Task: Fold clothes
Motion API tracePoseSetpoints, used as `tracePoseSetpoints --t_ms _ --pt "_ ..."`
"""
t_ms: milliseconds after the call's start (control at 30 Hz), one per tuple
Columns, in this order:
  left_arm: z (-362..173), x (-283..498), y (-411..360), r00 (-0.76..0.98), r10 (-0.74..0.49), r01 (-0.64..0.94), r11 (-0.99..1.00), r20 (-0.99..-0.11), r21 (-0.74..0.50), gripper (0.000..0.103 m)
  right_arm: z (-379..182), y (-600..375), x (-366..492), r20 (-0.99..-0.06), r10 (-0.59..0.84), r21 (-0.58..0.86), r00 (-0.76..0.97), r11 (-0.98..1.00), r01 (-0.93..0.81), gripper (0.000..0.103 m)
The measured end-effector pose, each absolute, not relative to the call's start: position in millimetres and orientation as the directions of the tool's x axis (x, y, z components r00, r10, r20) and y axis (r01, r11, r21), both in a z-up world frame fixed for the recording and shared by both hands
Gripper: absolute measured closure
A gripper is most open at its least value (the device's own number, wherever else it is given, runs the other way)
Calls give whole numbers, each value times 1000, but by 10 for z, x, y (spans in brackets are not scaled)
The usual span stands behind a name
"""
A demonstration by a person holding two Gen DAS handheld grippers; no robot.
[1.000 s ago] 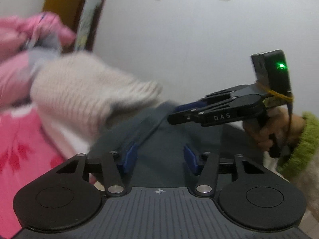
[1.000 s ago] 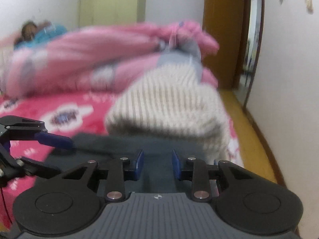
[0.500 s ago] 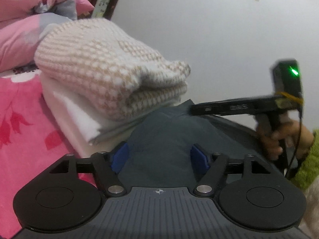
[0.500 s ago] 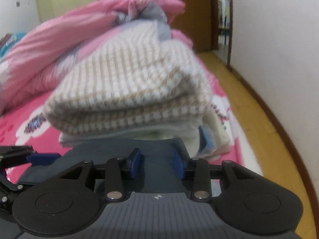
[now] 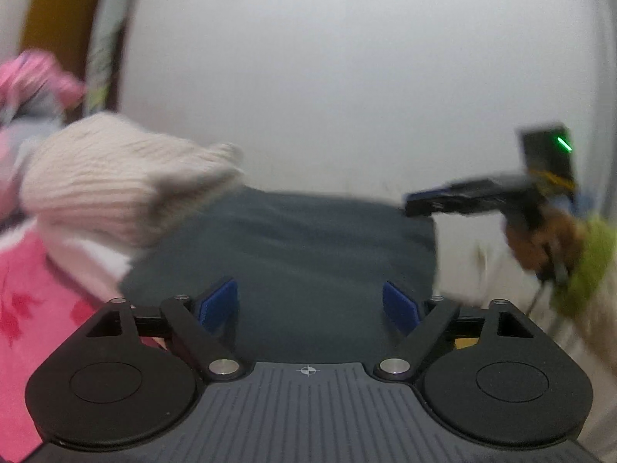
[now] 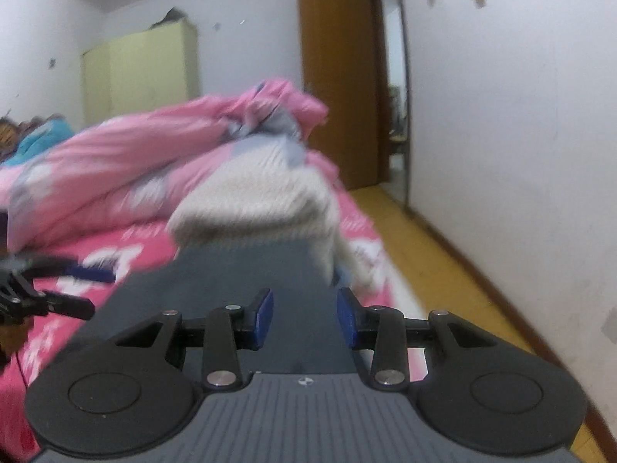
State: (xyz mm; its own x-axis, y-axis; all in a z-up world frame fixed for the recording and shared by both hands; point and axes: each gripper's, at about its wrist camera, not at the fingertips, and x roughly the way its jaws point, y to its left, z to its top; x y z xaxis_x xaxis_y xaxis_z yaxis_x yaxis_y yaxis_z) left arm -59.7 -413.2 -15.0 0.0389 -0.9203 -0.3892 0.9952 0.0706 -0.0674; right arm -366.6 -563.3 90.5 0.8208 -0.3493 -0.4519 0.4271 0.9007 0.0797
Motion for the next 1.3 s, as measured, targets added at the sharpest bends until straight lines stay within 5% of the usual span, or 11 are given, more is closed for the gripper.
tracePoseSetpoints --t_ms 100,533,667,733,867,1000,1300 --pt "-271 -702 -4155 51 -902 998 67 -428 -21 10 616 -5745 -3689 -484 -396 93 780 863 496 67" --pt "23 -553 -3650 90 -908 957 193 -409 -217 3 959 -5309 -4300 -359 -496 258 791 762 594 63" --pt "143 -663 -3283 147 -902 936 260 -405 -239 0 1069 -4598 -4420 -355 -480 217 802 792 571 50" --pt "198 -730 -3099 179 -895 924 296 -409 -244 0 1022 -4261 -4420 -372 -461 217 805 800 559 33" --pt "257 -878 -2841 278 -854 908 384 -440 -171 0 869 -3653 -4351 -399 -442 202 803 812 548 26" --pt "271 -999 -2644 408 -787 850 513 -463 -121 0 781 -3234 -4343 -404 -474 182 782 796 577 5" --pt "74 -1256 -2454 586 -628 729 685 -512 -7 0 732 -2840 -4024 -459 -480 224 748 752 620 0"
